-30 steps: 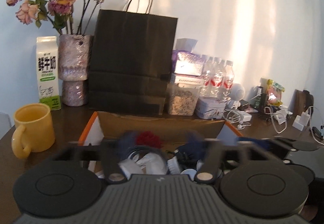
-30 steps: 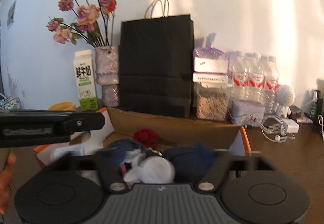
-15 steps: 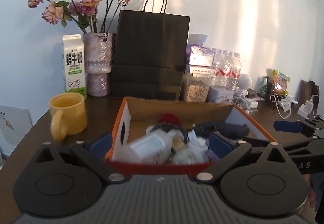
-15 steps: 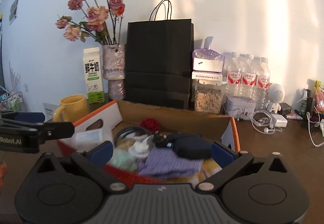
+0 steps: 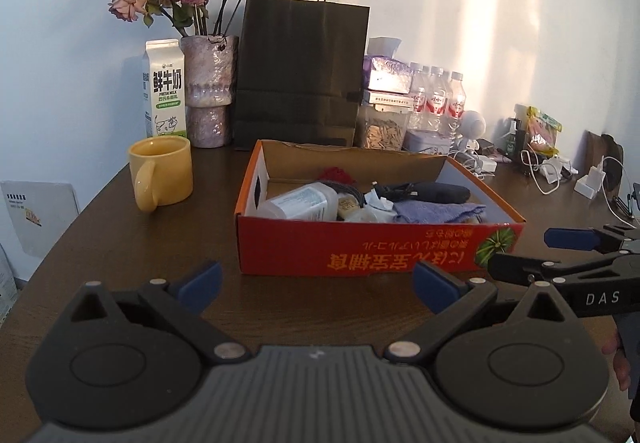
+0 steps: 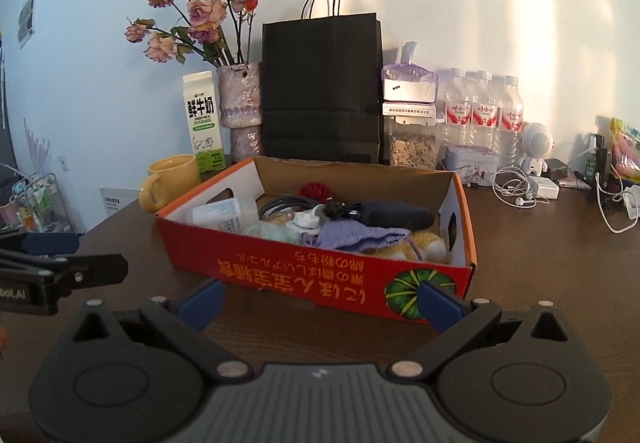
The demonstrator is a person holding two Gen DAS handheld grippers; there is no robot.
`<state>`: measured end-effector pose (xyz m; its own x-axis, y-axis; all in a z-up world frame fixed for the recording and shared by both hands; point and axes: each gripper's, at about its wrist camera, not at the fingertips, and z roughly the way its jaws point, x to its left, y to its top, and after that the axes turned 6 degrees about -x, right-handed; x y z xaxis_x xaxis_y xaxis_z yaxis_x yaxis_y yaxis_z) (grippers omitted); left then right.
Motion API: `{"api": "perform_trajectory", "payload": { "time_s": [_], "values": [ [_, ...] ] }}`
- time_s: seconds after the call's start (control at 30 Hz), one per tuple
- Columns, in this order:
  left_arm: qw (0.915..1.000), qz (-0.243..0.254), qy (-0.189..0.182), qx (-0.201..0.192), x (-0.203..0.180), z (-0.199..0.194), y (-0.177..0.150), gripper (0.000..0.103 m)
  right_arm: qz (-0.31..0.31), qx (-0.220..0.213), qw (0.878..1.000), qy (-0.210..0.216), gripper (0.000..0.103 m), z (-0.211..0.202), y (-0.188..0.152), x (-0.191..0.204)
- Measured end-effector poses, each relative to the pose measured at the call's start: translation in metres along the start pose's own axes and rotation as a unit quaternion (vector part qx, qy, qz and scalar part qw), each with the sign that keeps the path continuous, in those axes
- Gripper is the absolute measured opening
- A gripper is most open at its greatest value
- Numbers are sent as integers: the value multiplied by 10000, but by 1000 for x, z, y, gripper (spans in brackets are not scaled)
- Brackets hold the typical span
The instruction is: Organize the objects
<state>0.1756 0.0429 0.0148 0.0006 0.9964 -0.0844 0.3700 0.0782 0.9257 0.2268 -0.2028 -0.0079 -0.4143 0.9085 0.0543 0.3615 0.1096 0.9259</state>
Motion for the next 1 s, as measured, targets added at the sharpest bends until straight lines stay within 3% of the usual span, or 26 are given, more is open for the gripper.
{"api": "perform_trajectory", "payload": {
  "time_s": [1.0],
  "values": [
    [9999, 5, 102, -5, -5, -11, -8, 103, -15, -4, 10000, 8, 103, -12, -2, 6]
  ]
}}
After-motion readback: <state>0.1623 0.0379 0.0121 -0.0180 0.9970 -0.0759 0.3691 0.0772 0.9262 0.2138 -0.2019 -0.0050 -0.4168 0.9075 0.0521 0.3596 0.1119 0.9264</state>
